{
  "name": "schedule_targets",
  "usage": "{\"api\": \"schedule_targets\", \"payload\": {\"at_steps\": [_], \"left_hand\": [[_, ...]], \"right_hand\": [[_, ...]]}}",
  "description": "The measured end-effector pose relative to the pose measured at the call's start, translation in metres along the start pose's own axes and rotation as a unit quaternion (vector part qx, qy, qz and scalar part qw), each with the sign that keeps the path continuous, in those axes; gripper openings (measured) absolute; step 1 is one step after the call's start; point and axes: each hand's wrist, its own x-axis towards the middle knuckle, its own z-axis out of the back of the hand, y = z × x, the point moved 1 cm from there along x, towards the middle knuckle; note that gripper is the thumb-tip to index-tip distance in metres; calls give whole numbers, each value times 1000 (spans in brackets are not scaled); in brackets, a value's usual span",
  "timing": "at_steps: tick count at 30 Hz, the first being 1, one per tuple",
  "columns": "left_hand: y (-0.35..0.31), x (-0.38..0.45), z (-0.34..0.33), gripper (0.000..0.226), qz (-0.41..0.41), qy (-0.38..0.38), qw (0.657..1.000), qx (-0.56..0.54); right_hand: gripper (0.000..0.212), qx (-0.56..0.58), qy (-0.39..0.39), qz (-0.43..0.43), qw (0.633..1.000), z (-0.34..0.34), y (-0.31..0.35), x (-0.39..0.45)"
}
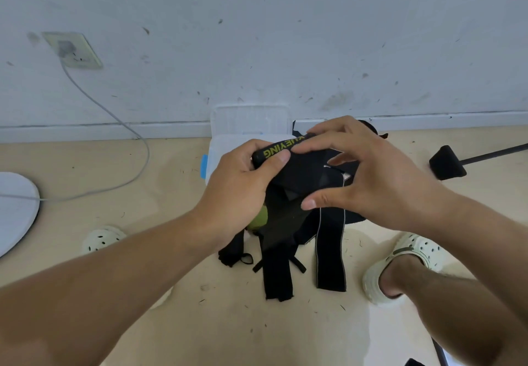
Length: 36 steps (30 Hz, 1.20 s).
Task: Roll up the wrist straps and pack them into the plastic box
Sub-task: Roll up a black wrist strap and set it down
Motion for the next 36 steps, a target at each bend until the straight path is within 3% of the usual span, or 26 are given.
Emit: {"api": "schedule_targets", "payload": {"at_steps": [8,13,21,23,29,36], "left_hand": [[-3,-8,-7,60,75,131,988,-33],[-4,-12,-7,35,24,117,992,-40],[-6,-10,-3,41,23,109,993,-25],[-7,-9,-3,49,46,121,991,-35],[-5,-4,2,31,95,115,985,-90],[-7,-4,5,22,54,79,993,-65]], "right_hand": [[39,44,-67,0,997,-3,3,1],[29,119,-79,-26,989,-7,3,4],[14,165,-48,-38,984,-11,-1,5],[14,162,-43,-32,985,-14,-1,5],[22,160,-22,-46,986,-16,0,5],[53,225,65,-115,965,-2,0,5]]}}
